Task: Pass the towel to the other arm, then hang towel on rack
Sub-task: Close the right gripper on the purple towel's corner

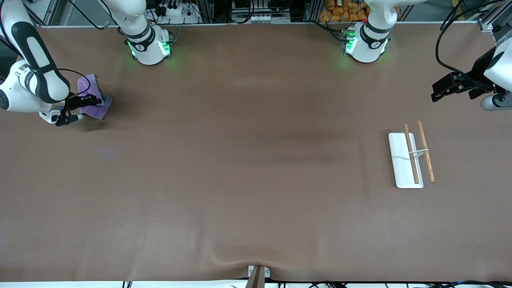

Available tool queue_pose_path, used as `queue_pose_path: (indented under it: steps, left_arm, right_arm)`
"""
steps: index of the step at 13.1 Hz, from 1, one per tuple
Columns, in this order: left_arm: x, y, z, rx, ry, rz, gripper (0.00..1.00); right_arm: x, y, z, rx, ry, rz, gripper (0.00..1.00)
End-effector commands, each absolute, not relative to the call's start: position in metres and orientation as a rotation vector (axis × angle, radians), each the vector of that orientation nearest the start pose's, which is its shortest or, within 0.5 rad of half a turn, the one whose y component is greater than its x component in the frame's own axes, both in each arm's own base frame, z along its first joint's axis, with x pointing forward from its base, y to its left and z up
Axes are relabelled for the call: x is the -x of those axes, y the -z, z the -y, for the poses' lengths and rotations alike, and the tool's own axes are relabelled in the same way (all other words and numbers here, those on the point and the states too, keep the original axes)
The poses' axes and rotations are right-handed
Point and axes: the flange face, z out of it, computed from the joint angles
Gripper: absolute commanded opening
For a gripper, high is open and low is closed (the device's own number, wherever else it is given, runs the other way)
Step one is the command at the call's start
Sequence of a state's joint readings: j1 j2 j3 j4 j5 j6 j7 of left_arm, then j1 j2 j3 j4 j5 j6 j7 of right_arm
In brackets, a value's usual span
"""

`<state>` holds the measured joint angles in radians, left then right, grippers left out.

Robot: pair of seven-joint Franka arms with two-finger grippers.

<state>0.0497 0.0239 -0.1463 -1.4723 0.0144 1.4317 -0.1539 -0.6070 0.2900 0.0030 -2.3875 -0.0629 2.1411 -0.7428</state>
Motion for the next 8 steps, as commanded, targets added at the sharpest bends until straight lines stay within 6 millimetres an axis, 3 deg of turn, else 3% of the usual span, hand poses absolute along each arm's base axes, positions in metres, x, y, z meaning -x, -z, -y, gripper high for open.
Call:
queue_pose_path:
  steps: [1,4,8]
  left_arm:
    - [-0.542,-0.648,0.049,3.104,-0.101,0.086,1.00]
    - [-0.543,-0.647,0.049,3.112,-0.103,0.087,1.00]
    - [-0.543,-0.648,0.049,3.112,-0.100,0.087,1.00]
  right_arm:
    - [-0.351,-0.170,0.253,2.765,-0.626,0.282,0.00]
    - [-0.356,-0.180,0.253,2.746,-0.640,0.279,0.00]
    - [-0.385,-0.205,0.249,2.715,-0.672,0.280,0.00]
